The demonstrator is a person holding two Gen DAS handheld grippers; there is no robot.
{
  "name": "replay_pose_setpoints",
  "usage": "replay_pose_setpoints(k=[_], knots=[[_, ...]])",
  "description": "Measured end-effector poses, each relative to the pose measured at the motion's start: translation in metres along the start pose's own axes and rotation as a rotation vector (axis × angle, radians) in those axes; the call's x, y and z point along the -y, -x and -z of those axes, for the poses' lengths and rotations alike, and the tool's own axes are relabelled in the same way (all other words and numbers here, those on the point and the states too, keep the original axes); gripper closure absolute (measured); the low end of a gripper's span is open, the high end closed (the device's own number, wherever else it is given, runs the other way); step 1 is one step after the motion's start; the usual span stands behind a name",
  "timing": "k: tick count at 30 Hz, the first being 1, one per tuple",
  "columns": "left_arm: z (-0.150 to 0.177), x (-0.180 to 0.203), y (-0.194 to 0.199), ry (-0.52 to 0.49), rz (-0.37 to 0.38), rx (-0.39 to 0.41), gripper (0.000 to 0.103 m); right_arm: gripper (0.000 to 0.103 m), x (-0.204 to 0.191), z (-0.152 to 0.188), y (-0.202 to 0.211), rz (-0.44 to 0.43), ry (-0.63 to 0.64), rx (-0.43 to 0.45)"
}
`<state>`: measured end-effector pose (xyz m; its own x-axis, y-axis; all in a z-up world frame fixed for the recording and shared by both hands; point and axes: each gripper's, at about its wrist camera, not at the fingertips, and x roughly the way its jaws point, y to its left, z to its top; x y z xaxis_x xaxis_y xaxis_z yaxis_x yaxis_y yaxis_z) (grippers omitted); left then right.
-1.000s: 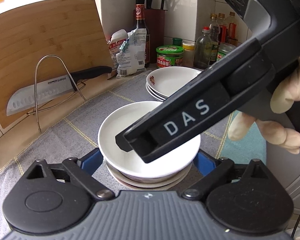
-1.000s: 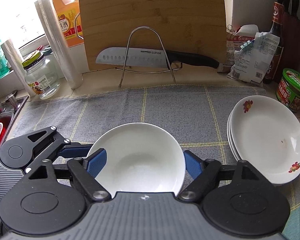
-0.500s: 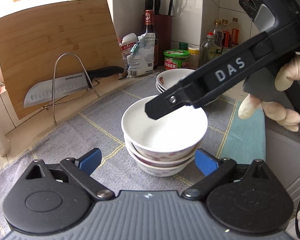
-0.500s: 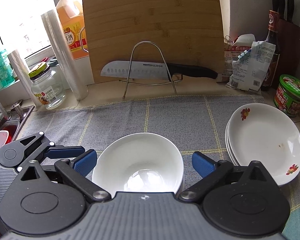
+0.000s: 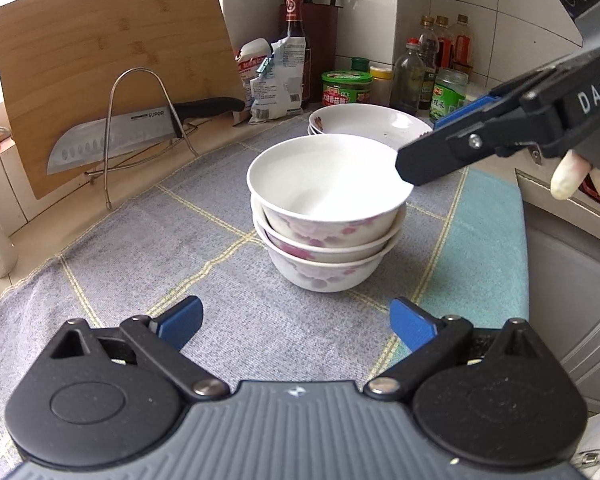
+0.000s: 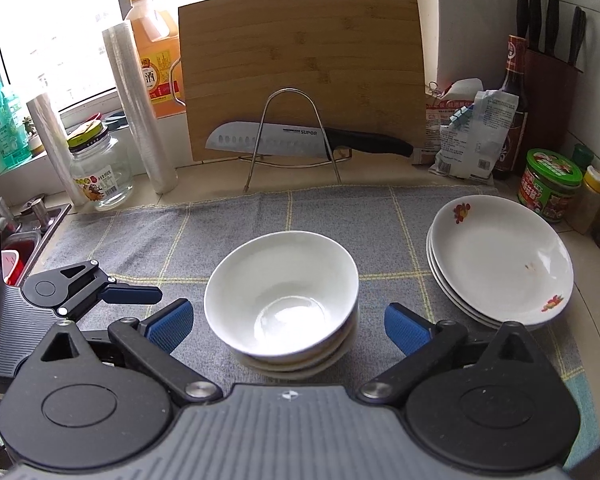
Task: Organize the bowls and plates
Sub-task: 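Withdraw the right gripper from the three-bowl stack, then close the left gripper on one side of the bowl stack while the right gripper grips the other side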
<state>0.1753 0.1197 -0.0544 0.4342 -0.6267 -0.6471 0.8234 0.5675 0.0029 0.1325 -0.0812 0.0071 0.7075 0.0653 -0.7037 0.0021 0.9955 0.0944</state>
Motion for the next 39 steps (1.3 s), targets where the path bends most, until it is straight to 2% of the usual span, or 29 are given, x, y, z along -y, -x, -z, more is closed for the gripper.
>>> replay_pose_setpoints(k=[6, 12, 16, 21, 25, 29, 34, 39], knots=[[0.004, 0.005, -0.003, 0.020, -0.017, -0.016, 0.003, 0.000, 0.008, 0.020, 0.001, 0.035, 0.039, -0.036], [0.005, 0.009, -0.020, 0.086, -0.064, -0.060, 0.003, 0.000, 0.030, 0.034, -0.028, 0.004, 0.113, -0.104], [0.000, 0.019, -0.036, 0.135, -0.106, -0.099, 0.004, 0.000, 0.044, 0.039, -0.053, -0.042, 0.196, -0.150], [-0.007, 0.031, -0.053, 0.188, -0.168, -0.132, 0.004, 0.000, 0.060, 0.041, -0.072, -0.123, 0.347, -0.163], [-0.006, 0.038, -0.065, 0.256, -0.208, -0.159, 0.004, 0.000, 0.074, 0.045, -0.084, -0.198, 0.409, -0.183], [-0.008, 0.048, -0.070, 0.248, -0.260, -0.181, 0.001, 0.000, 0.085, 0.049, -0.089, -0.262, 0.457, -0.178], [-0.006, 0.048, -0.069, 0.247, -0.259, -0.160, 0.000, 0.000, 0.088, 0.052, -0.088, -0.294, 0.513, -0.152], [0.003, 0.052, -0.063, 0.230, -0.261, -0.091, 0.000, 0.000, 0.096, 0.056, -0.087, -0.330, 0.527, -0.095]])
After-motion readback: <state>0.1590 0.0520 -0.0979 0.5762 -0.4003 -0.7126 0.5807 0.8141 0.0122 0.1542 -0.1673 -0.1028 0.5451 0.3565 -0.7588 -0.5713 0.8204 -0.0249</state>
